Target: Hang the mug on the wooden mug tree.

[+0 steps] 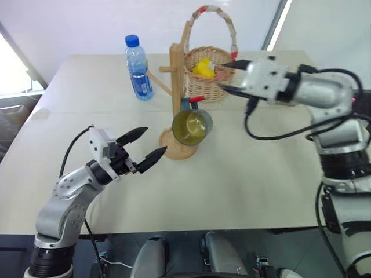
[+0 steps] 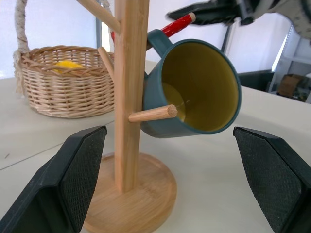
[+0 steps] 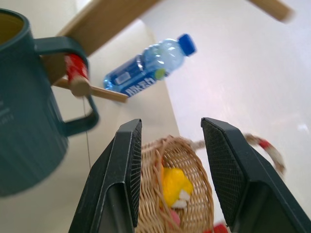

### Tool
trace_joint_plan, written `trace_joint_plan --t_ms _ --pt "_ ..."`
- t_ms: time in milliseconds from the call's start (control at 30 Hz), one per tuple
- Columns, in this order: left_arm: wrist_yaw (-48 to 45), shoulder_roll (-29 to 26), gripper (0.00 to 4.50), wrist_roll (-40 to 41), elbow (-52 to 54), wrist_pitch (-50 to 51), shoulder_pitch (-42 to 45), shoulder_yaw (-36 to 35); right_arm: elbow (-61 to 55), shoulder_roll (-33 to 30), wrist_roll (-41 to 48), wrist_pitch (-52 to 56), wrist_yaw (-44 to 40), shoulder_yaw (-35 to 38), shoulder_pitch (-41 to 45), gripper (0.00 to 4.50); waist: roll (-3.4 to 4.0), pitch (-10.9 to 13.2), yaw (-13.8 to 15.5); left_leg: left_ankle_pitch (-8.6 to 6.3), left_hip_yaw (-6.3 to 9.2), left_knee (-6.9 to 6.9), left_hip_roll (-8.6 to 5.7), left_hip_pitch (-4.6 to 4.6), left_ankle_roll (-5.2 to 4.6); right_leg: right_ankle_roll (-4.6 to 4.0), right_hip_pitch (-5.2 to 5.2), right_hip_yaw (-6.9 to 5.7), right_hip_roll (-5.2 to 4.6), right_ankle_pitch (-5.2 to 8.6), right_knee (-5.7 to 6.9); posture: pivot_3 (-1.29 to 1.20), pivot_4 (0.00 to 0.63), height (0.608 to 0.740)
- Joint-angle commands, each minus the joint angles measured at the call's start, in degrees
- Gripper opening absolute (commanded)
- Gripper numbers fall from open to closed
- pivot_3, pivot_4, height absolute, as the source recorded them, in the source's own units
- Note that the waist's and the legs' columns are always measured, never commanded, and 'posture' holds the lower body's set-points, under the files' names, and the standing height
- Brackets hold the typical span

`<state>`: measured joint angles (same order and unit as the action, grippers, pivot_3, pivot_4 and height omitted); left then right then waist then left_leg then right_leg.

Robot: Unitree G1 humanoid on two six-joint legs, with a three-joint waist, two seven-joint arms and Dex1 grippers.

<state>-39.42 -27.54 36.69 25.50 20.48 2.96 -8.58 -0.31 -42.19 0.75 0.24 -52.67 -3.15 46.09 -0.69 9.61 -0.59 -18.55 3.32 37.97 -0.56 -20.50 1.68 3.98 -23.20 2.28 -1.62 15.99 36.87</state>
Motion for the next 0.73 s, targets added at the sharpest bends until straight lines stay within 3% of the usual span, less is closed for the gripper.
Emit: trace_joint_plan --t_ms 33,167,333,733 --pt "4.78 1.61 4.50 -1.02 -2.34 -0.89 -0.85 -3.93 -2.73 0.65 7.59 6.45 1.33 7.35 -7.84 1.99 0.01 0.02 -0.16 0.00 0.00 0.00 0.00 0.01 0.00 0.00 0.02 0.00 0.00 0.00 -0.01 0.00 0.150 0.740" --pt "13.29 4.86 4.50 -6.71 -9.41 -3.98 -1.87 -7.71 -0.26 9.25 13.73 9.61 7.94 12.68 -21.19 1.99 -0.19 -0.12 -0.02 0.00 0.08 -0.09 0.06 0.14 -0.01 -0.02 0.07 -0.05 0.08 0.00 0.09 0.00 0.150 0.740" --pt "17.86 6.33 4.50 -9.61 -12.66 -5.14 -3.42 -9.87 3.06 16.39 16.28 9.54 14.18 15.58 -26.38 1.99 0.01 0.03 -0.28 0.00 -0.10 0.05 0.02 0.02 -0.01 0.02 -0.11 0.09 0.04 -0.02 0.21 0.00 0.150 0.740" --pt "19.23 7.23 4.50 -10.90 -12.70 -5.95 -6.06 -10.30 8.92 19.21 15.77 3.71 17.29 15.46 -28.83 1.99 0.00 0.03 -0.13 0.00 -0.06 0.03 0.01 0.06 0.00 0.01 -0.04 0.05 0.04 -0.02 0.19 0.00 0.150 0.740"
